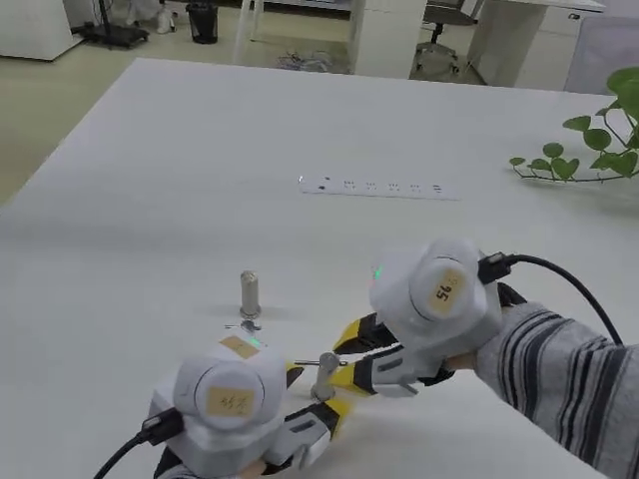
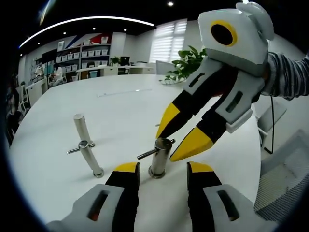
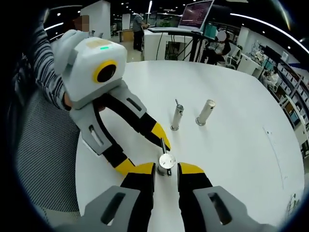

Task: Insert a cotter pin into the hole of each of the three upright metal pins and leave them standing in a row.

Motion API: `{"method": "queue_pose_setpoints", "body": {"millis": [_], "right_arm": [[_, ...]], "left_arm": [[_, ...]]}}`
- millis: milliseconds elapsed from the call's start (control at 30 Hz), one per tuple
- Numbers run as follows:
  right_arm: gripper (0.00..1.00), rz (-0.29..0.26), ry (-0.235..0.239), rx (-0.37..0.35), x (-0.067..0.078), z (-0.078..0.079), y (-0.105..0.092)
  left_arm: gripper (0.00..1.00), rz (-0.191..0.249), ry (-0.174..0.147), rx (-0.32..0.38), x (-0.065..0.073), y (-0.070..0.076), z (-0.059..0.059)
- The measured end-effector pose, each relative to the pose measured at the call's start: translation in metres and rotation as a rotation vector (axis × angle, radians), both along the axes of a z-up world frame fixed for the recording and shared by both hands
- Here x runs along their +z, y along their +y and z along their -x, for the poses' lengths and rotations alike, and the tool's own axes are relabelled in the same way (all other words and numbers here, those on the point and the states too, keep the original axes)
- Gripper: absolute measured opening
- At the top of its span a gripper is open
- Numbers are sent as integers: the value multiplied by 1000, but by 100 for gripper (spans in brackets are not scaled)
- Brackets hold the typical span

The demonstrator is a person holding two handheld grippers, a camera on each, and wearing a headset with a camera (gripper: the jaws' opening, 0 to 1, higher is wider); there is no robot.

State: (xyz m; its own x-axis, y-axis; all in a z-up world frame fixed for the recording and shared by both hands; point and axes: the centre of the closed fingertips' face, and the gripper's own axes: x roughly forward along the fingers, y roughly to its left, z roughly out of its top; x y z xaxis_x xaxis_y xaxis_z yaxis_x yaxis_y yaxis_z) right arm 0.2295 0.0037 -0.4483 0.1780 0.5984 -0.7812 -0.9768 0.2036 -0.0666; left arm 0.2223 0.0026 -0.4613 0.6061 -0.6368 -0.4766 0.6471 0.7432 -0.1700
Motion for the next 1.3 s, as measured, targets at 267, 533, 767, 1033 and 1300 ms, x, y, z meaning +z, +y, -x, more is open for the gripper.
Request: {"method": "queue_pose_setpoints", "body": {"millis": [267,533,767,1033,1300], "right_arm": [[13,-36,68,-42,-10,0,6],[9,-38,69,-50,-13,-1,7],[8,-34,56,-37,-12,-1,8],[8,-18,47,-30,-9,-7,10],[8,-10,31,-37,-4,-22,12]], "left_arm": [[46,19,5,-7,8,8,8],[54,32,-6,-12,18,18,15],[59,33,-17,-12,24,26,20],[64,31,-48,10,31,37,22],[71,30,-63,42,35,48,17]]}}
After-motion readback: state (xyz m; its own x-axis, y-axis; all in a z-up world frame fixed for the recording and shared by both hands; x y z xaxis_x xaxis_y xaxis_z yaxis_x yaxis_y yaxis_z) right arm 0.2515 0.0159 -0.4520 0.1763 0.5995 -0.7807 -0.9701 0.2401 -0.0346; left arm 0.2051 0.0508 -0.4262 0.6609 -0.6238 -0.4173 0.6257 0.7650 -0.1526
